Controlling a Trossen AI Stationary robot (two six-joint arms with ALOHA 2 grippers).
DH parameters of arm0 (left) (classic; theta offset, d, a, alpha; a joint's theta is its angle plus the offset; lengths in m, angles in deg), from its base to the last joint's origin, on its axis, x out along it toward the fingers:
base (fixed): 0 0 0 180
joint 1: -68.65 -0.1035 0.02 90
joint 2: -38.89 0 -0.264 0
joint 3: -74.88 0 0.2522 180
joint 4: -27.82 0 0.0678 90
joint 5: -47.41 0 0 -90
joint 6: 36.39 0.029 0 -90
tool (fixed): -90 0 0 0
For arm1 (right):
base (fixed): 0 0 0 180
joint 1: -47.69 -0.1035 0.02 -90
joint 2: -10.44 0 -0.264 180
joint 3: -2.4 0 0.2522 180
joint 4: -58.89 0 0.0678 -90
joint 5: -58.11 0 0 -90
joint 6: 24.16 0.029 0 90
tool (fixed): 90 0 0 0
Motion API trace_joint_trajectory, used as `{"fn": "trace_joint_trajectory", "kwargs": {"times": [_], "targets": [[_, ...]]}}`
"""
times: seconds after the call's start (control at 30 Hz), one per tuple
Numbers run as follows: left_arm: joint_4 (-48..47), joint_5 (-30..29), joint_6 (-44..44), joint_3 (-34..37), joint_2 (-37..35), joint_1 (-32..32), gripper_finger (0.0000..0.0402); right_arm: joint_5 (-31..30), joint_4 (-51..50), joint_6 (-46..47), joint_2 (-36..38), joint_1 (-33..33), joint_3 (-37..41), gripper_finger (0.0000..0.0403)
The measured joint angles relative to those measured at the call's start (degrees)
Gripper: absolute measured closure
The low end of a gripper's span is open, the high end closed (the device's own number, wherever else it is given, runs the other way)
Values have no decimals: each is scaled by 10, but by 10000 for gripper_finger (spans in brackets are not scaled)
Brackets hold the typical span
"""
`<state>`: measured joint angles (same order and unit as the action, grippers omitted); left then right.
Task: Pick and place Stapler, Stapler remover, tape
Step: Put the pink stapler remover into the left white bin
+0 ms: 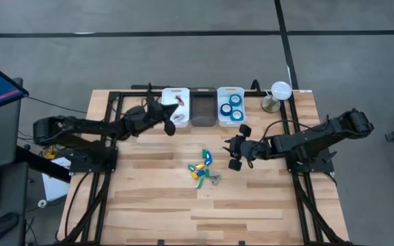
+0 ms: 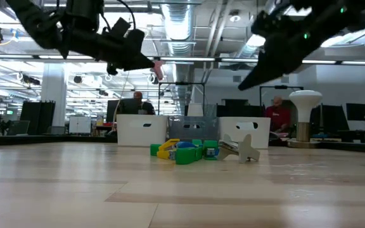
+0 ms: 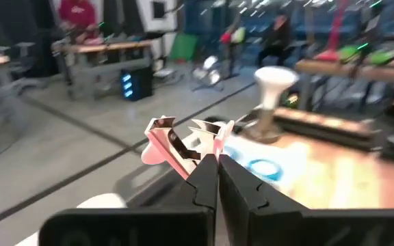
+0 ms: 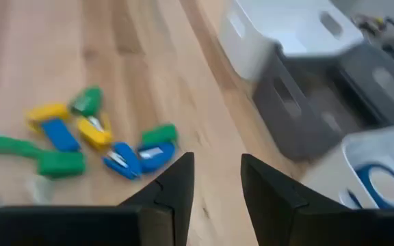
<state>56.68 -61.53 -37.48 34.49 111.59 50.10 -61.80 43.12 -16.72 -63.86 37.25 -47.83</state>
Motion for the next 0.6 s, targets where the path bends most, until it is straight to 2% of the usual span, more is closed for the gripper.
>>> {"fn": "trace_joint_trajectory", "kwargs": {"times": [0.13,0.23,0.33,0.43,0.6], "targets": [[-169,1,-11,-48,-31,-41,401,25,23,1,0,28,22,290],[-287,0,-28,-88,-28,-74,401,73,40,2,0,47,29,290],[-363,16,-42,-121,-10,-101,401,112,70,1,0,59,40,290],[-389,61,-54,-141,22,-119,401,135,92,2,0,65,50,290],[-392,110,-69,-163,98,-129,401,136,92,2,0,65,51,290]]}}
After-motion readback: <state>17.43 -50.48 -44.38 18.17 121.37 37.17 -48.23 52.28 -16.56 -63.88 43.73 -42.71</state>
